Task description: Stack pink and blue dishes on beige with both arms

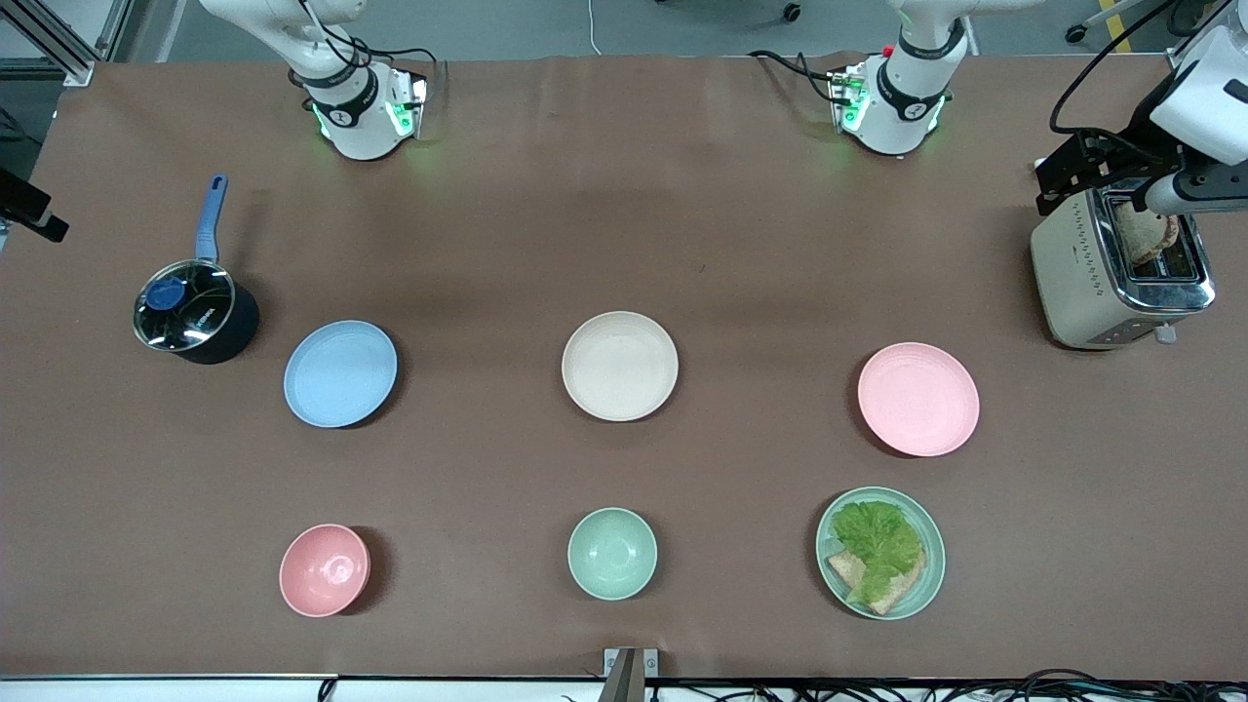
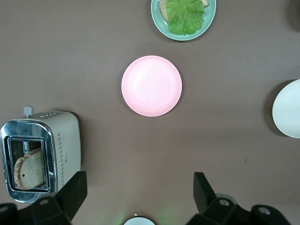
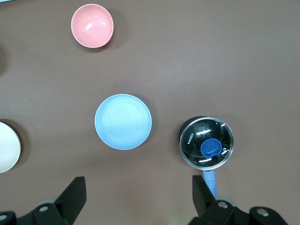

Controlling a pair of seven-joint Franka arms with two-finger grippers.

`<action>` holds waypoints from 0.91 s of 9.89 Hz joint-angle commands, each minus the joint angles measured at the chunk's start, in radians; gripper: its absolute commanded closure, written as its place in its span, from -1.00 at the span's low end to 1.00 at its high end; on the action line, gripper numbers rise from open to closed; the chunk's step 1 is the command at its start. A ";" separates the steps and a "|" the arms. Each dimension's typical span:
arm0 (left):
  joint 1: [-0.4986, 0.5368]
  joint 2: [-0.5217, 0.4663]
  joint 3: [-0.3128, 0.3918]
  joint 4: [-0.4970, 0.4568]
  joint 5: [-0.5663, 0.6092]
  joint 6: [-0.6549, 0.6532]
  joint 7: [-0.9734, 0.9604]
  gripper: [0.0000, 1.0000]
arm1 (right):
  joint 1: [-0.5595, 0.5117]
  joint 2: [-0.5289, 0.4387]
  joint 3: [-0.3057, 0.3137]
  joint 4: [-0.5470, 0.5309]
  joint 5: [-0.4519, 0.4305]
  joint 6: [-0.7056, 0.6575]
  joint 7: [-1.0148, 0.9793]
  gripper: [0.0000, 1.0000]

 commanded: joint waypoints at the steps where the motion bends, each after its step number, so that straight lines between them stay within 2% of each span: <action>1: 0.001 0.020 0.001 -0.002 0.007 -0.020 0.015 -1.00 | 0.000 0.004 0.001 0.011 -0.009 -0.008 0.008 -1.00; 4: 0.009 0.098 0.012 0.035 0.004 -0.019 0.038 -1.00 | 0.000 0.004 0.001 0.016 -0.014 -0.017 0.000 -1.00; 6: 0.082 0.186 0.012 0.023 -0.037 0.036 0.060 -1.00 | -0.001 0.009 0.003 0.005 -0.006 -0.017 -0.001 -1.00; 7: 0.130 0.242 0.010 0.011 -0.039 0.071 0.081 -1.00 | -0.004 0.057 0.004 -0.027 0.023 -0.001 -0.021 -1.00; 8: 0.168 0.300 0.010 -0.012 -0.042 0.122 0.112 -1.00 | -0.010 0.096 0.000 -0.059 0.103 0.040 -0.073 -1.00; 9: 0.196 0.343 0.010 -0.057 -0.066 0.207 0.164 -1.00 | -0.024 0.133 -0.003 -0.111 0.147 0.112 -0.143 -1.00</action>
